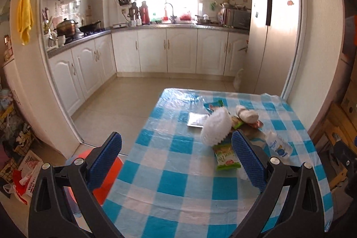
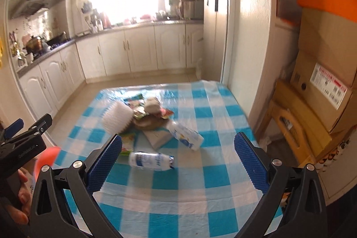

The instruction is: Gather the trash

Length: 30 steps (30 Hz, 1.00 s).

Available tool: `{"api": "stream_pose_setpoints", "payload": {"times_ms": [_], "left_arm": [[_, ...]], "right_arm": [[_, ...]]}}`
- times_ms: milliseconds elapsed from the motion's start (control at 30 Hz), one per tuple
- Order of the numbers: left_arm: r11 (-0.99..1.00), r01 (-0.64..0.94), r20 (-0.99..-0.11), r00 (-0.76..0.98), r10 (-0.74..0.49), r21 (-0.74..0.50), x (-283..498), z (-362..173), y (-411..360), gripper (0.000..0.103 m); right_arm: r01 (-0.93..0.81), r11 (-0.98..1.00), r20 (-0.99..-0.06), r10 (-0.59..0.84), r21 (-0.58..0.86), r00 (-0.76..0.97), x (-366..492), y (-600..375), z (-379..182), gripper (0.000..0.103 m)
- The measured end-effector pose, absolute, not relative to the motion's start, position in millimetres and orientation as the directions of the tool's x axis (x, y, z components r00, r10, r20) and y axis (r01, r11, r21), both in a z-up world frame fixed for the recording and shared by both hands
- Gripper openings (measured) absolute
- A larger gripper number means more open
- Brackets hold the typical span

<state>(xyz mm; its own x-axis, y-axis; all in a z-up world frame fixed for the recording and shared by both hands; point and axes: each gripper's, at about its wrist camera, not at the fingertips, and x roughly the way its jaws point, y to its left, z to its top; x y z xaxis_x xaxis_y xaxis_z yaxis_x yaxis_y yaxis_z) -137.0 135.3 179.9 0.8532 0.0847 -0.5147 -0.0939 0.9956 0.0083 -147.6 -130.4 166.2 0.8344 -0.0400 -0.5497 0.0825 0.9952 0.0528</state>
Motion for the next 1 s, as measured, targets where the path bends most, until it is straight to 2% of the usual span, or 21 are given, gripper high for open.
{"api": "stream_pose_setpoints", "payload": {"times_ms": [433, 1000], "left_arm": [[0.993, -0.116, -0.417, 0.903, 0.101, -0.011, -182.2, 218.1, 159.1, 0.099], [0.992, -0.119, -0.369, 0.924, 0.099, -0.032, -207.5, 235.7, 173.9, 0.099]], "right_arm": [[0.037, 0.999, -0.451, -0.019, 0.031, 0.892, -189.4, -100.8, 210.4, 0.099], [0.016, 1.000, -0.379, -0.009, 0.013, 0.925, -212.3, -84.0, 232.5, 0.099]]}}
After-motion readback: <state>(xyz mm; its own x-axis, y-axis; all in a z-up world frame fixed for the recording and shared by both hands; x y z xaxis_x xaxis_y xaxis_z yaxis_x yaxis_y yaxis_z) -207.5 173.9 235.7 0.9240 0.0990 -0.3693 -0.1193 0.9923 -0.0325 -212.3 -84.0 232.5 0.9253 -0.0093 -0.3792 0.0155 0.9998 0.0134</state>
